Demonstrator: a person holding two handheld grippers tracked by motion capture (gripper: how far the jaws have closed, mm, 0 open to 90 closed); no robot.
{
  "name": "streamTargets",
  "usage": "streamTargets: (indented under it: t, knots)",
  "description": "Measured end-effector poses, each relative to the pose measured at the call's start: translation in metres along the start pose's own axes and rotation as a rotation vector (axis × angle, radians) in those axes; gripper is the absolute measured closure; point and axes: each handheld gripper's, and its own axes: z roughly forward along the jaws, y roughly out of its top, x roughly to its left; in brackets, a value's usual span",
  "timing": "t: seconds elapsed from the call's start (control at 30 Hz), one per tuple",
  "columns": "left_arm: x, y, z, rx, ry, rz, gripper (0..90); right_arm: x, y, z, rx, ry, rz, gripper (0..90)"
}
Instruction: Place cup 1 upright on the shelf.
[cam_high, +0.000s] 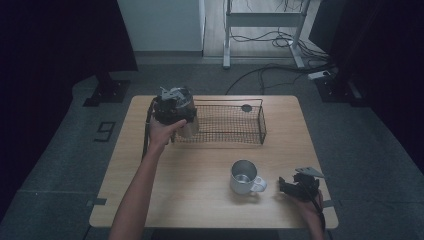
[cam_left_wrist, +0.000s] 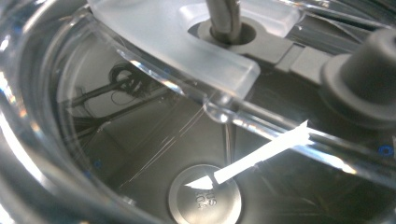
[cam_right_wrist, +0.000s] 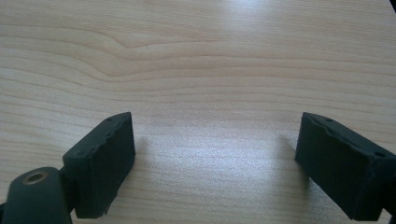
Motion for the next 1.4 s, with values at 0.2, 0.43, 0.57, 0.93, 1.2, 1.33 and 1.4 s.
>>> streamTargets:
  t: [0.2,0.43,0.57,0.93,1.2,1.33,1.4]
  knots:
    - [0.0,0.002,0.007,0.005,-0.008,-0.009,4.1,0.0,0.0,0.0,-0.001,-0.002,0.001,12.2]
    - [0.001,0.004,0.012,0.022,0.009,0.011,4.1,0.0,0.0,0.0,-0.002,-0.003,0.003,12.4]
    - [0.003,0.006,0.015,0.028,0.008,0.004,4.1,0.0,0.0,0.0,-0.002,-0.003,0.004,12.5]
    - [0.002,0.008,0.024,0.041,-0.001,0.005,4.1,-0.001,0.0,0.0,-0.002,-0.004,0.004,12.6]
    - [0.0,0.012,0.033,0.046,-0.001,0.004,4.1,-0.001,0.0,0.0,-0.003,-0.004,0.004,12.7]
    - [0.001,0.014,0.036,0.046,0.0,0.0,4.1,-0.001,0.0,0.0,-0.002,-0.004,0.004,12.7]
    - [0.001,0.016,0.038,0.045,-0.001,-0.001,4.1,-0.001,0.0,0.0,-0.002,-0.004,0.004,12.6]
